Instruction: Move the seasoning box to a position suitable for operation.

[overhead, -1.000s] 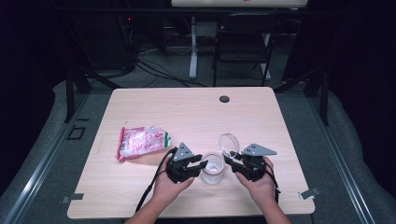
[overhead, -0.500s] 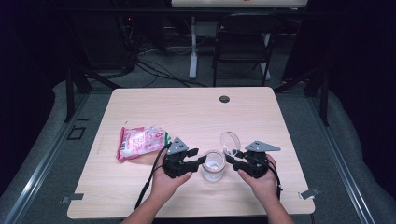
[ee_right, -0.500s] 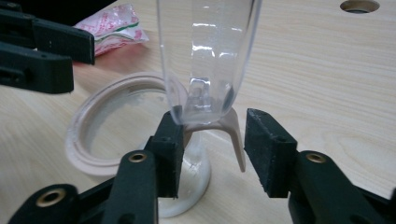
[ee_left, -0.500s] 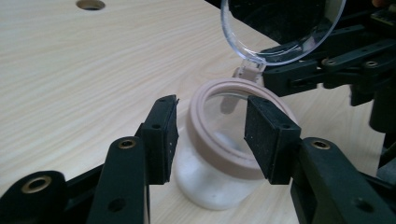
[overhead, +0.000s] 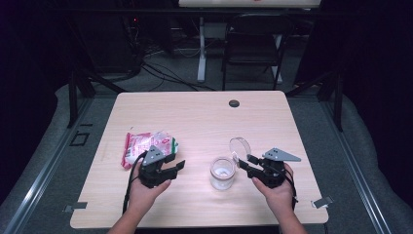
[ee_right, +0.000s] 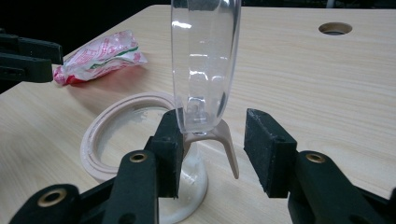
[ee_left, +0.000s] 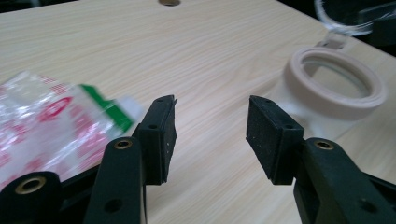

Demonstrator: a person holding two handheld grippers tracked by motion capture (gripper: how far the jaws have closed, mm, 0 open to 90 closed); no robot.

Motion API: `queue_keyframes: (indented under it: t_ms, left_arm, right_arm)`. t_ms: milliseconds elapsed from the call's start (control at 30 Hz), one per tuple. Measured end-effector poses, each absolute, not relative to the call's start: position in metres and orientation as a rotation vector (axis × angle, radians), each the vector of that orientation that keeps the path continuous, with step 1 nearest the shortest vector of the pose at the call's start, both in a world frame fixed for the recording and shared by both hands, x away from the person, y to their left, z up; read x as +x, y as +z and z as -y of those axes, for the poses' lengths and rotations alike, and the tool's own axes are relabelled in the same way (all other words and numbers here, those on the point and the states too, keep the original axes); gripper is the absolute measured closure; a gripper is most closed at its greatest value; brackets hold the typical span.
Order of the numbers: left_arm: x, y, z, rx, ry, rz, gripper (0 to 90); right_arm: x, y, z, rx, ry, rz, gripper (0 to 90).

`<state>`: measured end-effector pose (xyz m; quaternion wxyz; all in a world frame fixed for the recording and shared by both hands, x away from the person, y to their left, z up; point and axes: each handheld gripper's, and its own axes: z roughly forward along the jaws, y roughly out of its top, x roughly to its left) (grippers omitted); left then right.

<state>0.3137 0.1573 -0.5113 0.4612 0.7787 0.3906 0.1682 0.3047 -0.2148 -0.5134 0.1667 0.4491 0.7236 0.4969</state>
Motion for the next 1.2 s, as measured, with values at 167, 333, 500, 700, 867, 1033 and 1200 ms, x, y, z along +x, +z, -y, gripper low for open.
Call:
queue_keyframes:
  t_ms: [167, 333, 500, 700, 867, 1033, 1200]
  left_arm:
    - [0.313, -0.519, -0.178, 1.903, 0.455, -0.993, 51.2]
    - [0.313, -0.525, -0.189, 1.907, 0.482, -1.021, 50.9]
    - [0.314, -0.532, -0.195, 1.926, 0.514, -1.029, 49.7]
    - [0.314, -0.535, -0.198, 1.951, 0.529, -1.049, 47.8]
    - [0.314, -0.537, -0.201, 1.963, 0.543, -1.052, 47.0]
    - [0.314, -0.539, -0.203, 1.976, 0.575, -1.056, 45.1]
    - [0.316, -0.54, -0.204, 1.976, 0.599, -1.053, 42.9]
  right_arm:
    - [0.306, -0.512, 0.215, 1.27, 1.404, -2.062, 63.0]
    - [0.309, -0.511, 0.218, 1.276, 1.417, -2.049, 64.2]
    - [0.314, -0.511, 0.222, 1.29, 1.43, -2.03, 64.4]
    - [0.316, -0.511, 0.224, 1.291, 1.427, -2.025, 64.1]
    - [0.319, -0.511, 0.225, 1.29, 1.43, -2.028, 63.6]
    - [0.317, -0.511, 0.224, 1.284, 1.413, -2.026, 63.3]
    - [0.313, -0.512, 0.225, 1.276, 1.423, -2.031, 61.0]
